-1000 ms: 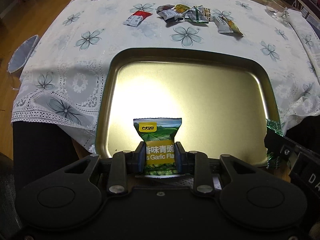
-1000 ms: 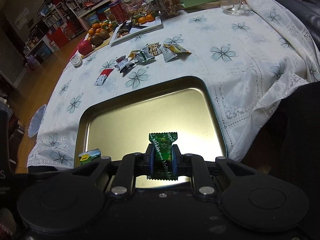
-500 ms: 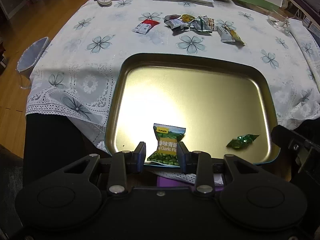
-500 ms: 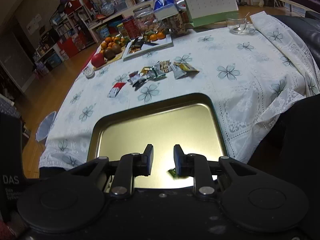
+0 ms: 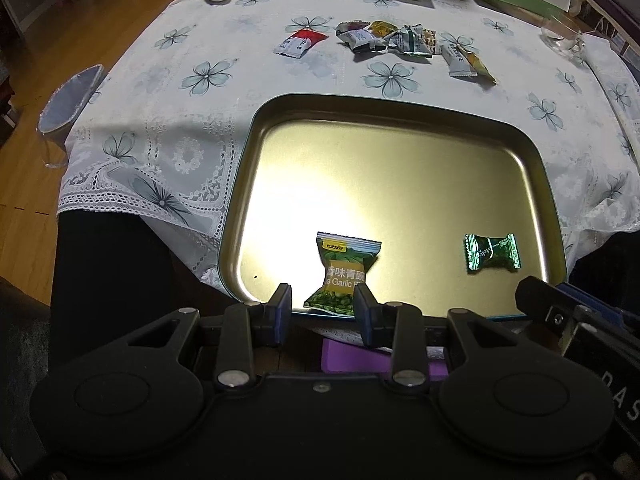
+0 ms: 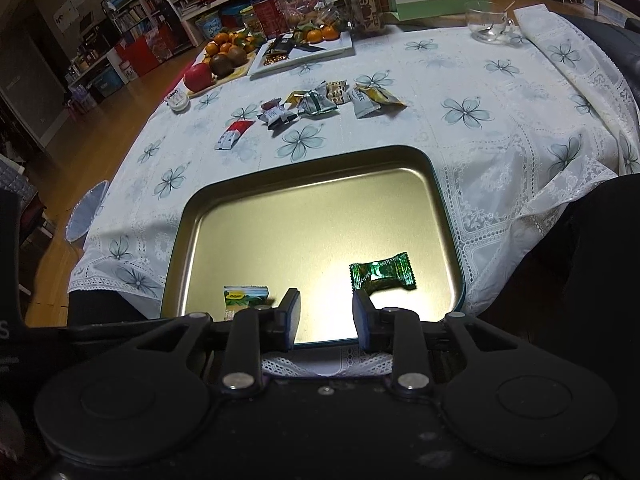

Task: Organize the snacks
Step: 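Withdraw both tools from the tray back toward the snack pile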

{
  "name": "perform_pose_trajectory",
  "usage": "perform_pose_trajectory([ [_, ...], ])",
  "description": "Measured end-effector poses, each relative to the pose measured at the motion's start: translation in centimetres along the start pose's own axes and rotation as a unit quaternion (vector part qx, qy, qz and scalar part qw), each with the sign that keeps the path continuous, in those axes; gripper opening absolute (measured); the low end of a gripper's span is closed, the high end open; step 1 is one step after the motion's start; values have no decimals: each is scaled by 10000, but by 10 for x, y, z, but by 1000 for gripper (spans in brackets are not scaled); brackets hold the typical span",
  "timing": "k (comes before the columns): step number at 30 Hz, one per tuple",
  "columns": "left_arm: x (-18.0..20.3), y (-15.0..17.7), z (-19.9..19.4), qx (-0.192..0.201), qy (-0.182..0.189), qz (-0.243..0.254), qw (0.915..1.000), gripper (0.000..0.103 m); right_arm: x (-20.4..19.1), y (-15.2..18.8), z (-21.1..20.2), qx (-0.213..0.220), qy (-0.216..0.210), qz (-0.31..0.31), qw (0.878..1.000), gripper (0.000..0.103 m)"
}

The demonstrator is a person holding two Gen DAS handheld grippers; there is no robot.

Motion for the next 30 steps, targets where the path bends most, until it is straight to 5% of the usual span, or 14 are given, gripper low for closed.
perform_pose_trajectory([
  [30, -8, -3, 22, -773, 308, 117, 9965, 45, 1, -8, 49, -900, 74, -131, 9958, 37],
])
Point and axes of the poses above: each gripper's, at about its wrist camera, not at the fingertips, and z roughly the way its jaws point, x to its right, y to its underside, the point moved 5 cm from there along z, roughly the way its jaws point, and after that the axes turned 1 degree about -y, right-handed, at the moved point
